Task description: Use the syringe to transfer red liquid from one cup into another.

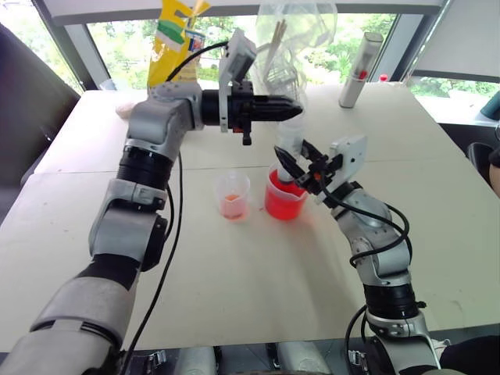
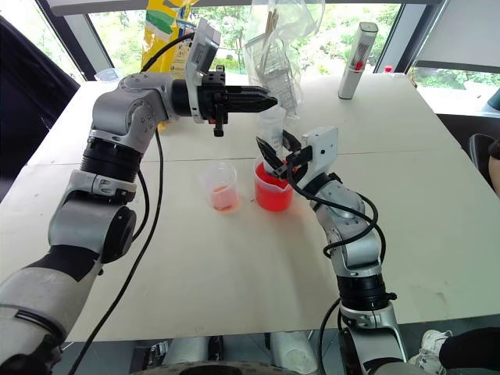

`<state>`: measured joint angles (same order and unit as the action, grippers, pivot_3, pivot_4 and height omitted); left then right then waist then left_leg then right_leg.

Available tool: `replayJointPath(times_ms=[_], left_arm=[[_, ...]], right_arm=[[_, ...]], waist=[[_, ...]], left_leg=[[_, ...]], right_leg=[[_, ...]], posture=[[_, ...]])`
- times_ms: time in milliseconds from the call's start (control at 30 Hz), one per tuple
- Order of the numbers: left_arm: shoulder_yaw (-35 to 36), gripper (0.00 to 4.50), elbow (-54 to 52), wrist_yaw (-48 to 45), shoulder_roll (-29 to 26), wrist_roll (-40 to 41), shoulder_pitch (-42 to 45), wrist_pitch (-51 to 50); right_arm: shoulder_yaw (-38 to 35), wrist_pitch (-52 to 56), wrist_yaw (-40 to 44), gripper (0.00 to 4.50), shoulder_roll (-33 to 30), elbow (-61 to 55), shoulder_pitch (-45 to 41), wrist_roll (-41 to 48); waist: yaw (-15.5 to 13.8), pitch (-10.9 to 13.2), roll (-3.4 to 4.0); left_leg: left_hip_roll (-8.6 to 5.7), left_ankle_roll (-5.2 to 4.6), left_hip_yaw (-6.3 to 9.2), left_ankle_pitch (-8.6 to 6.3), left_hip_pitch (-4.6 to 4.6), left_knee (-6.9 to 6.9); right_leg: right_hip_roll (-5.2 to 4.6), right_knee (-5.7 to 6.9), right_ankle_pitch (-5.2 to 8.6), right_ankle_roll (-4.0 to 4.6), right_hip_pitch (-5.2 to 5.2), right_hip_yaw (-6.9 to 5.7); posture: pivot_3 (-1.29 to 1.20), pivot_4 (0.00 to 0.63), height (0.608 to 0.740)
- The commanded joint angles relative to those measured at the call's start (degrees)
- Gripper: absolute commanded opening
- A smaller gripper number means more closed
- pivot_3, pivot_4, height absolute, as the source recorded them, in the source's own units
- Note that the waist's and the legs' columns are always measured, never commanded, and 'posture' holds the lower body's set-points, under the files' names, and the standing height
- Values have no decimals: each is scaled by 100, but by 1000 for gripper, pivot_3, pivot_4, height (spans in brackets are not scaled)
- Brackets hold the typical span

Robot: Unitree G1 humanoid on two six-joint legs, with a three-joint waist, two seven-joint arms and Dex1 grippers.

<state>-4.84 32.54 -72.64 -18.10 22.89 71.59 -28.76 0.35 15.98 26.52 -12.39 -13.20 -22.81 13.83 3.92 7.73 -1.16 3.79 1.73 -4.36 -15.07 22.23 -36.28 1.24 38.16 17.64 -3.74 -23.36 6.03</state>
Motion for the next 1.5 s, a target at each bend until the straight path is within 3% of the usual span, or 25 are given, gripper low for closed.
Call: replayJointPath(times_ms=[33, 733, 1500], left_arm=[[120, 66, -142, -17, 13, 57, 230, 4], [537, 66, 1026, 206, 43, 3, 1263, 824], [510, 66, 952, 175, 140, 13, 1191, 950]], right_arm=[[44, -27, 53, 1386, 15, -44, 23, 113], [239, 265, 96, 1386, 21, 64, 343, 314], [287, 275, 70, 1386, -12, -21, 267, 287]], waist=[[-1, 0, 0], [-4, 0, 0], [-1, 0, 0]], left_leg=[[0, 0, 0, 0, 0, 0], [-2, 0, 0, 0, 2, -1], [-2, 0, 0, 0, 1, -1]], right_leg=[[0, 0, 0, 0, 0, 0], [1, 0, 0, 0, 0, -1], [1, 0, 0, 0, 0, -1]], posture=[[0, 150, 739], [0, 150, 739], [0, 150, 739]])
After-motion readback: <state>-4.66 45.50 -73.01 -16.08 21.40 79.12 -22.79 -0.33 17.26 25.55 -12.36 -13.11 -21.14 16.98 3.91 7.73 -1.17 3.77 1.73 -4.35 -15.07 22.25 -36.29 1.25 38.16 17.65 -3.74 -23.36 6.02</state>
